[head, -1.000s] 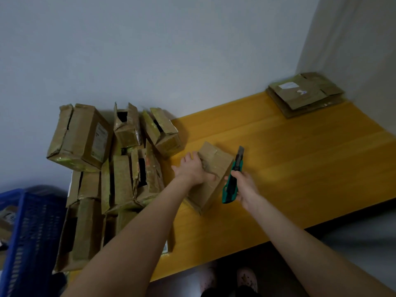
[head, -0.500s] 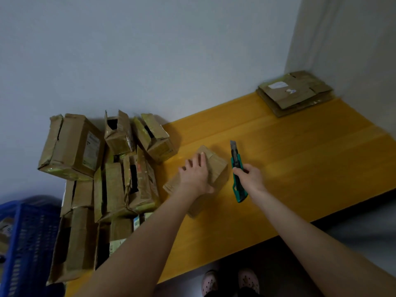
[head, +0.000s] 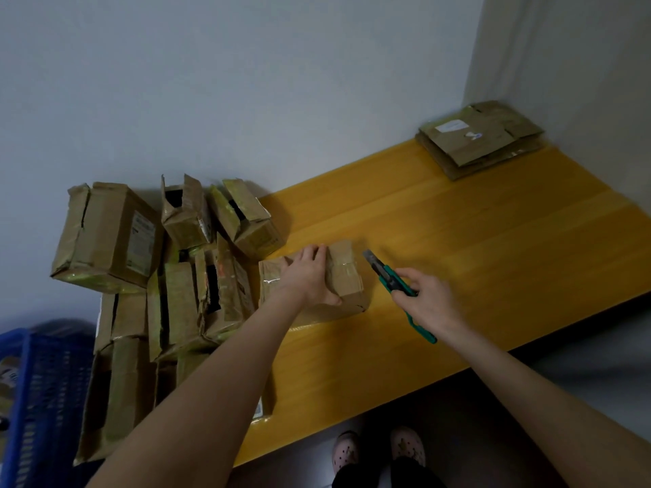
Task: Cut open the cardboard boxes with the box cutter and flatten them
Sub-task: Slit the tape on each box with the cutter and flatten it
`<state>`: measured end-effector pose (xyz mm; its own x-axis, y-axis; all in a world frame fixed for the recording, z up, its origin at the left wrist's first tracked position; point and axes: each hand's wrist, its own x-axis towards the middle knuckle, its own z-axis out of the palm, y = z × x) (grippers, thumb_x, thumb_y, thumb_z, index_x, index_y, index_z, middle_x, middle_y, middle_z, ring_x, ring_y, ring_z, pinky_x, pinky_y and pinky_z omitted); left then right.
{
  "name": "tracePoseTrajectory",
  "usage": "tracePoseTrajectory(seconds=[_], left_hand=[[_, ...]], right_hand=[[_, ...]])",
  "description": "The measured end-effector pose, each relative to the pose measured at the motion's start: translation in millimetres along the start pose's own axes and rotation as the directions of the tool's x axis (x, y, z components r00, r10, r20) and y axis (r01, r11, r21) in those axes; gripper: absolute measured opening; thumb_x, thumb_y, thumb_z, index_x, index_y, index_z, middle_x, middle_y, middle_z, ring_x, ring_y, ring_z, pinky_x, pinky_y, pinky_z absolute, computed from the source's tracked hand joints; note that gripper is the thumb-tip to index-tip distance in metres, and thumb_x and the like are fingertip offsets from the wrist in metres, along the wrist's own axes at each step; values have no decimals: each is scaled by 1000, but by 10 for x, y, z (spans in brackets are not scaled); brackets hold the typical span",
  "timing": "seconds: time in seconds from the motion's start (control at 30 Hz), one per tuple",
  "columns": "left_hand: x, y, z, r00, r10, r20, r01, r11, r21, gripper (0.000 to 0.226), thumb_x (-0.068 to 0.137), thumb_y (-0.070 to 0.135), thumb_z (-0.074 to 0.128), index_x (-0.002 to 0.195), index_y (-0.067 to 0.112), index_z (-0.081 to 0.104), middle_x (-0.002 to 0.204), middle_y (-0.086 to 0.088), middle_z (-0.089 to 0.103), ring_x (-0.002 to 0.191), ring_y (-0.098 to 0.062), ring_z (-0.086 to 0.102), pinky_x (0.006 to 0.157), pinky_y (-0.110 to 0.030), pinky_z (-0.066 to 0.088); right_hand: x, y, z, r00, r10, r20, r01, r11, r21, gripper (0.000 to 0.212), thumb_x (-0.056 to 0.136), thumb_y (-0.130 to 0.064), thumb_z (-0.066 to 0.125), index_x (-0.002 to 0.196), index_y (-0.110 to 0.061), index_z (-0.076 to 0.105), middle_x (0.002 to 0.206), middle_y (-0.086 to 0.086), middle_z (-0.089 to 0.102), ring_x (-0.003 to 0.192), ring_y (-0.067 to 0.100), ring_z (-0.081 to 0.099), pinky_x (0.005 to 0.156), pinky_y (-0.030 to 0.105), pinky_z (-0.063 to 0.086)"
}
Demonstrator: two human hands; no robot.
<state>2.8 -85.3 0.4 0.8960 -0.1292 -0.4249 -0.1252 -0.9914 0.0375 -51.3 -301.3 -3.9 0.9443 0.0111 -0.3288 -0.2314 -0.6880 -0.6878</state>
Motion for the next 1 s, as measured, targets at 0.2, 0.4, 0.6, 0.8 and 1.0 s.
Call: tracePoseTrajectory(seconds=[0.2,0.4,0.6,0.8,1.0], left_hand=[[7,-26,14,1000,27,-14,-27,999,-19,121,67,56,79,154,12,7,156,-8,18,144,-30,18,118,-50,15],[3,-57,63,998,42,-50,-43,999,-21,120,67,58,78,154,14,10,156,-7,20,144,-28,20,118,-48,15],[14,-80,93,997,44,-57,-46,998,-33,121,66,61,77,155,15,8,157,-5,19,145,-26,18,119,-47,13],[16,-78,89,998,38,-57,-40,998,-39,121,67,61,76,155,15,9,157,-4,18,145,-26,17,120,-47,13],[31,-86,77,998,29,-50,-32,998,-61,121,67,63,76,155,15,8,158,-5,18,146,-26,16,119,-48,13]], right_hand=[[46,0,1,997,-64,39,65,998,-23,49,92,-29,58,140,-28,48,115,6,64,84,18,64,58,23,46],[107,12,-23,991,-84,103,86,996,-15,52,90,-24,62,140,-26,48,104,-1,68,76,14,64,54,21,50],[114,58,-69,976,-113,186,121,992,-31,54,91,-20,62,143,-23,45,121,-1,66,80,8,56,58,17,41],[49,82,-123,962,-144,232,150,989,-6,54,91,-15,62,142,-16,44,125,0,63,78,1,55,56,6,40],[76,67,-282,948,-98,302,111,994,-23,53,90,-18,63,140,-19,48,109,-3,64,75,1,58,56,11,42]])
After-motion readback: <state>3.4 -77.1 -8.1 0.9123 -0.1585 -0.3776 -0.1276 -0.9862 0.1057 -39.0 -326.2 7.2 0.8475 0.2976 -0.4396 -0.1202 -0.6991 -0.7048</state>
